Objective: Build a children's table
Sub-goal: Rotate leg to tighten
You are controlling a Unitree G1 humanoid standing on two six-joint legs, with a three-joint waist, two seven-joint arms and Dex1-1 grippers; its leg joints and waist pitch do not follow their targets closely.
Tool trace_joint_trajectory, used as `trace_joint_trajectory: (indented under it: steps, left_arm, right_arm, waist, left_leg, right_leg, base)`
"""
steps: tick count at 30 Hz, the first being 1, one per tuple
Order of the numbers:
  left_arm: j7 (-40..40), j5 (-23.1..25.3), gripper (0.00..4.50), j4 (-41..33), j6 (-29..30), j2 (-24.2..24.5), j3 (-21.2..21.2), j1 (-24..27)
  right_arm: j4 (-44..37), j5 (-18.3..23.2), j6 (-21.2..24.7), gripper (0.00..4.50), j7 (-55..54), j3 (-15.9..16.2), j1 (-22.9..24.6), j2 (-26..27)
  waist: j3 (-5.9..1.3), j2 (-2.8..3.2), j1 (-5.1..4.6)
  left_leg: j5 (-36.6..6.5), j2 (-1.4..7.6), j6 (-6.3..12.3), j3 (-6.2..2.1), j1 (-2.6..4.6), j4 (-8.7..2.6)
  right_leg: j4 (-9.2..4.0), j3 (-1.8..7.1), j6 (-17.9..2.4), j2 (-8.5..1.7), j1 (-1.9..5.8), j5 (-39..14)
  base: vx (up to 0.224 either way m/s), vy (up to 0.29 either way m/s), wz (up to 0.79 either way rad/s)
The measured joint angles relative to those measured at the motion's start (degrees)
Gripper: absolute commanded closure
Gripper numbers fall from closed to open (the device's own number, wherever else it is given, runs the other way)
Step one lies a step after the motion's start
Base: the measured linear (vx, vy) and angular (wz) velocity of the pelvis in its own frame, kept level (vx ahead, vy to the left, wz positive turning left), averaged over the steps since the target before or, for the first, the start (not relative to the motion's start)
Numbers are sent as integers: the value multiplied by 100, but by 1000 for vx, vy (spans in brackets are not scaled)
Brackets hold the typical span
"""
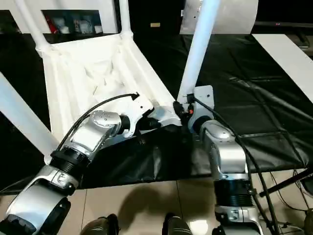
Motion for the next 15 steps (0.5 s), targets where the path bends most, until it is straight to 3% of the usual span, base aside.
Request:
trace_joint_trajectory:
  steps: [1,4,9,15]
  left_arm:
    - [-27,0,450,-11,-8,9,-2,5]
    - [-92,-1,450,-40,-74,56,-43,18]
    - [-708,-13,450,-208,-556,517,-165,153]
    - [-1901,-206,450,-524,-1185,1010,-361,386]
  right_arm:
    - [-27,4,-12,152,18,0,22,-4]
    - [-67,44,-9,134,174,26,44,-77]
    - [-126,327,-100,103,1322,278,166,-822]
    - [13,544,-383,25,2831,499,326,-1679]
  waist:
    - [0,1,3]
    - [1,4,10]
    - [1,6,22]
    - [3,14,157]
  left_leg:
    - [0,0,0,0,2,-2]
    - [0,2,0,0,4,-8]
    - [0,8,-1,0,6,-18]
    - [-1,15,-1,3,-3,-27]
  right_leg:
    - [7,1,0,0,0,3]
    - [19,0,-3,2,-2,11]
    - [22,-4,8,6,-6,90]
    - [34,-10,7,6,-12,116]
  base:
    - [0,0,0]
    - [0,0,0]
    - [0,0,0]
    - [0,0,0]
